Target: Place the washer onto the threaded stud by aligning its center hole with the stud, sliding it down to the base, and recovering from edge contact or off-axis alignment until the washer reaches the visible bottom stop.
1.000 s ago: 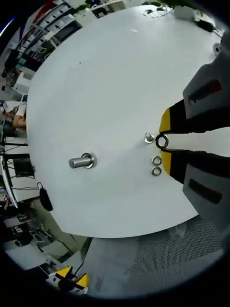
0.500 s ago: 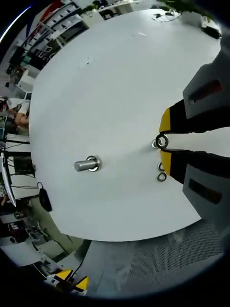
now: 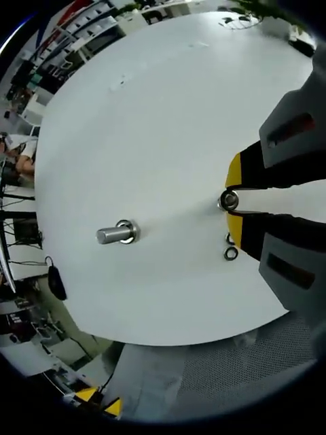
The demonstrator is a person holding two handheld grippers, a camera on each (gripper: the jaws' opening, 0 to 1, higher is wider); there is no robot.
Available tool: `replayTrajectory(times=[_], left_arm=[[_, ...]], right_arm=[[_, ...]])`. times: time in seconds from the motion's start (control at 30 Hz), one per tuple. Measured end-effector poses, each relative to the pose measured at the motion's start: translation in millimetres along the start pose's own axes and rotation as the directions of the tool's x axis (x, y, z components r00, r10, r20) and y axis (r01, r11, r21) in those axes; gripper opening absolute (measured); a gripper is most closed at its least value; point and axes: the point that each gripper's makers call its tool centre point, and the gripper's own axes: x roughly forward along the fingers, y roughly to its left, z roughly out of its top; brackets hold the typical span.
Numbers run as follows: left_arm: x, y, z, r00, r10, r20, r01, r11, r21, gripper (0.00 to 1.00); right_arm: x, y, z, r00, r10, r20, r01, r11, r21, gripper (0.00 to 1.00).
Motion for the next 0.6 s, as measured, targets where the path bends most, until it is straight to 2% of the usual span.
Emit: replayTrajectory(times=[0.37, 0.6], left_arm=[[-1.7, 2.2, 2.2, 1.000, 0.006, 0.014, -0.006, 1.000, -0.009, 0.15], [-1.7, -2.8, 5.1, 0.999, -0.016, 0.030, 0.016, 1.000, 0.000, 0.15]], right_arm=[[17.1, -0.5, -9.1, 0.998, 0.025, -0.049, -0.024, 0.999, 0.034, 0.14], [29.2, 0.0, -17.1, 0.997, 0.034, -0.072, -0.029, 0.997, 0.070, 0.14]])
